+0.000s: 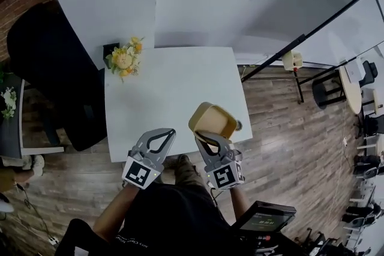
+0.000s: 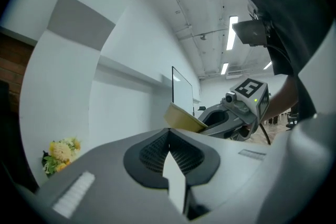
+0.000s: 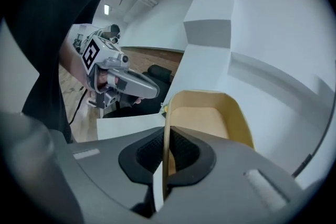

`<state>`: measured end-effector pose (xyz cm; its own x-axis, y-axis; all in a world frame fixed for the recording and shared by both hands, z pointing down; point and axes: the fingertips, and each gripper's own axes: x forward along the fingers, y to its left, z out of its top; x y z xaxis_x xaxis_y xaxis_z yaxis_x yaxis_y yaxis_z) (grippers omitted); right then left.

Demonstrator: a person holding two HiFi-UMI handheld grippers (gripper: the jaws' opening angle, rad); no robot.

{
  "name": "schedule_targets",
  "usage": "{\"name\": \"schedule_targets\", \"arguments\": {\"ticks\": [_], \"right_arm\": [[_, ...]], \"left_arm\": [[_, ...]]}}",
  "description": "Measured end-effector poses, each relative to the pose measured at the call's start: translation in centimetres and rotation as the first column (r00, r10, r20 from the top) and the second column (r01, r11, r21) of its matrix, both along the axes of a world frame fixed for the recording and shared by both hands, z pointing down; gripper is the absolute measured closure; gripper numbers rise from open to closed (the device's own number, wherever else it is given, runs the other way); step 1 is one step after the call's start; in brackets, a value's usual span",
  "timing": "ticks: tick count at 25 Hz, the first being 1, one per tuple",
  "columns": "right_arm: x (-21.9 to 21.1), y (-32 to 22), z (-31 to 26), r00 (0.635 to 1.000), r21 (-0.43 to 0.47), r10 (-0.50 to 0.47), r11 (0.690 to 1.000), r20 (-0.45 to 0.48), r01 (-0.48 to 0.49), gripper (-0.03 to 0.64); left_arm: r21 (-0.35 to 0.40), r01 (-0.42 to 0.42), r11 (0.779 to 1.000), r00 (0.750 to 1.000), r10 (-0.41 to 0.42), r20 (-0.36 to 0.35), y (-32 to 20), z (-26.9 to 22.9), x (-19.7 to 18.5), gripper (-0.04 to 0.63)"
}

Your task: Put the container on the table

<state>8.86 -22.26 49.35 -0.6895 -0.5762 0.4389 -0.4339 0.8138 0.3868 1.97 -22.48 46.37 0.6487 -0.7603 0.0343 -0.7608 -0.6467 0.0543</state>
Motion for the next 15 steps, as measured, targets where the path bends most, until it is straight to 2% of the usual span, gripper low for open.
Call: {"name": "schedule_targets", "arguments": {"ticks": [6, 11, 15], "right_arm": [[-0.7, -3.9, 4.1, 0.977, -0.004, -0.178, 0.984, -0.117, 0.179, 0.598], [-0.6, -7.6, 7.8, 0.908, -0.023, -0.355, 0.933, -0.222, 0.360, 0.598], [-0.8, -11.3, 10.4, 0.855, -0.046, -0.445, 0.892, -0.267, 0.450, 0.597]], "left_arm": [[-0.050, 0.146, 0.988, 0.989, -0.144, 0.039, -1.9, 1.1, -2.3, 0.594], [-0.073, 0.273, 0.959, 0.959, -0.265, 0.099, -2.7, 1.4, -3.0, 0.594], [-0.089, 0.343, 0.935, 0.935, -0.331, 0.131, -3.3, 1.8, -2.5, 0.594]]}}
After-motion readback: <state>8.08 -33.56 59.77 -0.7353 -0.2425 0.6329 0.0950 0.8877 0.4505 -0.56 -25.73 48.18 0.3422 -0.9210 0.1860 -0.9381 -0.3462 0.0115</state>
